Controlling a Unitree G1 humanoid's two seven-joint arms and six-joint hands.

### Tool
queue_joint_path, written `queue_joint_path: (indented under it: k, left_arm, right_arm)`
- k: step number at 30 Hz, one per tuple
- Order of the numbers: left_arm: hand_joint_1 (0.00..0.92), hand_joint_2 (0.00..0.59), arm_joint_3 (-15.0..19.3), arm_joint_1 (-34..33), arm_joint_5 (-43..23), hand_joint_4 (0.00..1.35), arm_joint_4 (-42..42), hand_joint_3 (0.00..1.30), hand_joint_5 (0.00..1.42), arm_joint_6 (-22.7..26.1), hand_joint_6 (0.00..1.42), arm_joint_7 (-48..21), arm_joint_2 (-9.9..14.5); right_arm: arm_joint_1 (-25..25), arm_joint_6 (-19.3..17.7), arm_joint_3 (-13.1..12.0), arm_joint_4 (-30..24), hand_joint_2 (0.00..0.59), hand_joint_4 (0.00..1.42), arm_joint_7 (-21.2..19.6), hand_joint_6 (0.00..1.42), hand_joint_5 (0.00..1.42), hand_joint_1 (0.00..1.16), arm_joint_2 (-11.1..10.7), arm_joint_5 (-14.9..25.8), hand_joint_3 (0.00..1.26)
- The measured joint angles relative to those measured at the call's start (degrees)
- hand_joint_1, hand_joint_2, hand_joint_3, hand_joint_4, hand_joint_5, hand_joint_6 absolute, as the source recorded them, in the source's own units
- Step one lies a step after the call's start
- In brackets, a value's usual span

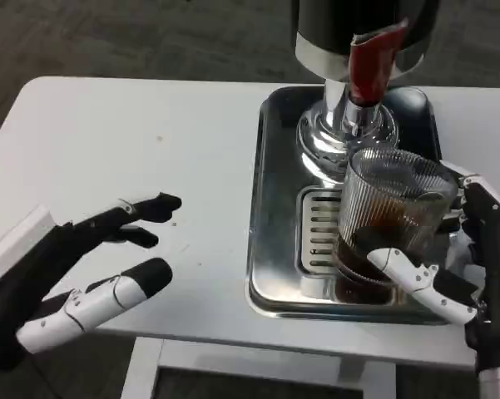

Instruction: Grasp the cup under the faucet to collect the drink, then remove the cup.

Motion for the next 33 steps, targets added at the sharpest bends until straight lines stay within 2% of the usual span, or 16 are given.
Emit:
queue_joint_path:
  k: [11, 19, 20, 33]
  left_arm:
    - [0.0, 0.09, -0.1, -1.2, 0.0, 0.2, 0.5, 0.22, 0.28, -0.2, 0.21, 0.0, 0.2]
    - [0.0, 0.09, -0.3, -2.5, -0.1, 0.2, 0.6, 0.22, 0.28, -0.2, 0.21, -0.1, 0.6]
    - [0.0, 0.09, -0.4, -2.7, -0.1, 0.2, 0.6, 0.22, 0.28, -0.2, 0.21, -0.1, 0.6]
    - [0.0, 0.088, -2.3, -5.2, -0.1, 0.2, 0.6, 0.22, 0.28, -0.1, 0.21, -0.1, 0.7]
  right_arm:
    - [4.3, -1.0, -1.1, -5.8, 0.235, 0.97, 2.2, 1.42, 1.18, 0.73, -0.3, 1.9, 0.8]
    - [7.0, -2.4, -2.4, -7.9, 0.234, 0.99, 3.7, 1.42, 1.2, 0.76, -0.5, 3.0, 0.82]
    - [7.3, -2.6, -2.6, -8.2, 0.22, 0.99, 4.0, 1.42, 1.2, 0.76, -0.5, 3.3, 0.82]
    - [13.1, -7.2, -4.6, -13.2, 0.205, 1.02, 6.3, 1.42, 1.22, 0.79, -1.2, 5.2, 0.84]
